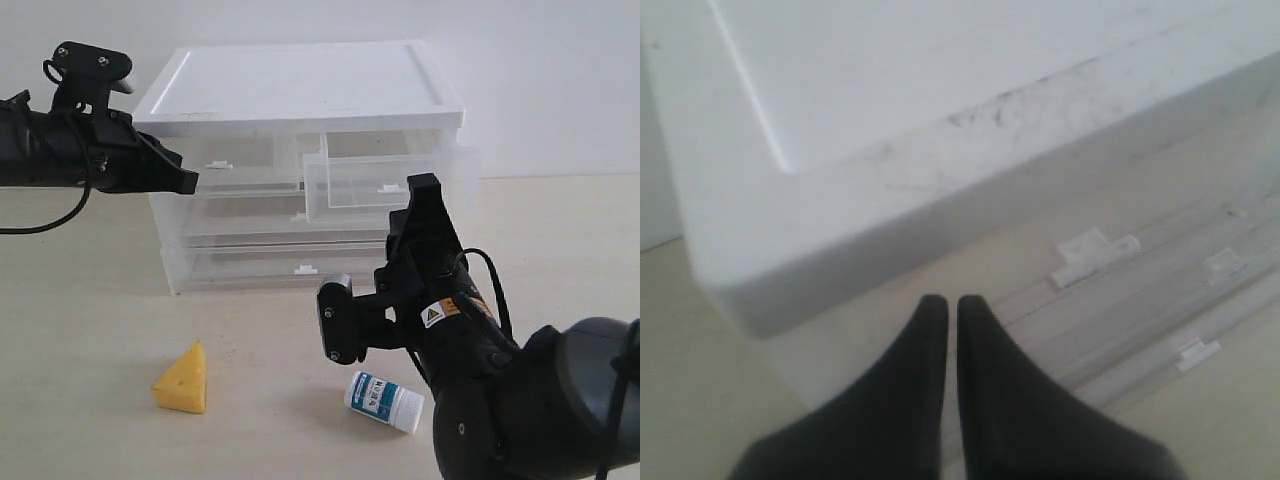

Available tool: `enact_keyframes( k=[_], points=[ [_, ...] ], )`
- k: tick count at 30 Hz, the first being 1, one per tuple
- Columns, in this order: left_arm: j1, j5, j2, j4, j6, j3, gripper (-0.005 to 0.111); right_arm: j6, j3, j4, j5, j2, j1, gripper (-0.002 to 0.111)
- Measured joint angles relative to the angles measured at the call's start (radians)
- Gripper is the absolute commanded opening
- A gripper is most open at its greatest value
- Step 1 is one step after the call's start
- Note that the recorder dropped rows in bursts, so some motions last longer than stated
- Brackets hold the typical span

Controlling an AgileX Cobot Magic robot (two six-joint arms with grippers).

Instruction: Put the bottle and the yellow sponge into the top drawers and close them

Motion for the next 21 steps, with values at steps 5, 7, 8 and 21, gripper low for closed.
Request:
enact_keyframes(
  k=[5,7,8,21],
  points=[
    [0.000,0.000,0.000,0.000,0.000,0.000,0.004,0.000,0.000,0.016,0.000,0.000,0.010,0.000],
    [0.000,0.000,0.000,0.000,0.000,0.000,0.004,0.000,0.000,0.023,0.000,0.000,0.012,0.000],
    [0.000,0.000,0.000,0.000,0.000,0.000,0.004,0.000,0.000,0.024,0.000,0.000,0.012,0.000],
    [0.000,0.000,0.000,0.000,0.000,0.000,0.004,-0.012,0.000,-0.025,0.000,0.000,-0.014,0.032]
  ],
)
